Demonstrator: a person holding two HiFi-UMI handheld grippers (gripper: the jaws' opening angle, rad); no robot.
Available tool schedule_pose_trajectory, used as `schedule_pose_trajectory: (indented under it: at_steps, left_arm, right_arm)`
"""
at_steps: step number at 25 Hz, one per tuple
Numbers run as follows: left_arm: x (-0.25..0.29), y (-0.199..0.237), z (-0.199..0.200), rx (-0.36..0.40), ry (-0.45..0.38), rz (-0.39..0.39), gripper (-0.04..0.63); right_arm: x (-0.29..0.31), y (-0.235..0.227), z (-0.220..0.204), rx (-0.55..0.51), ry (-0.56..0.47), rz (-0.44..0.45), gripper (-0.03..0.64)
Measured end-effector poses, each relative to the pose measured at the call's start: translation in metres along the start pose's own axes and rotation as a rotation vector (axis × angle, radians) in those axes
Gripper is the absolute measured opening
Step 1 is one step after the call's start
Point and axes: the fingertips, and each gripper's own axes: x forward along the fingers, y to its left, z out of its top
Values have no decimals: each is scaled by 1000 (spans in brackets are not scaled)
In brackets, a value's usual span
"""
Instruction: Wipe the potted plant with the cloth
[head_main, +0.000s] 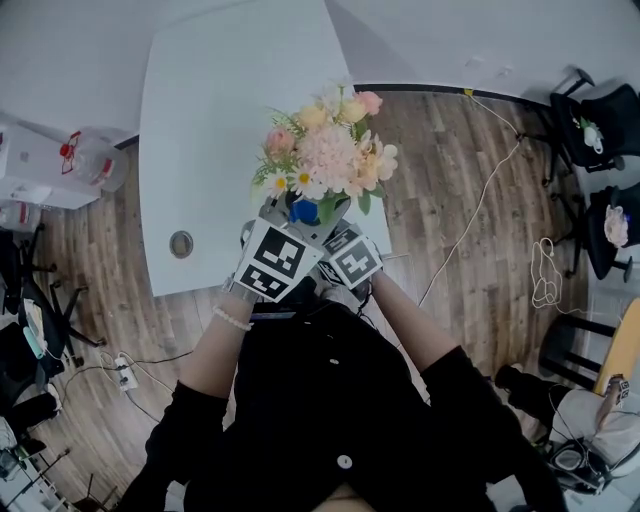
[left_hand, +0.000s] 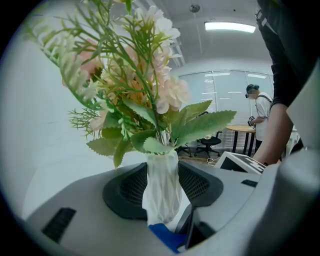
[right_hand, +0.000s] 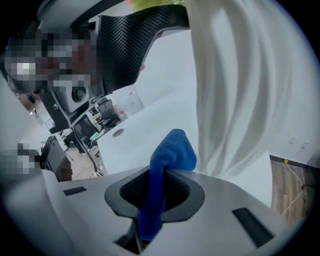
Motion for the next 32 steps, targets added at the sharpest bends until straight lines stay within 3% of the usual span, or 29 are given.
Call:
schedule_pose_trajectory:
  at_steps: [9, 32]
  left_arm:
    - [0, 1, -2, 0, -5, -4, 206]
    - [-1, 1, -2, 7, 6, -14, 205]
  right_arm:
    - [-23, -24, 19, 156, -121, -136, 81]
    - [-96, -16, 54, 138, -283, -194, 81]
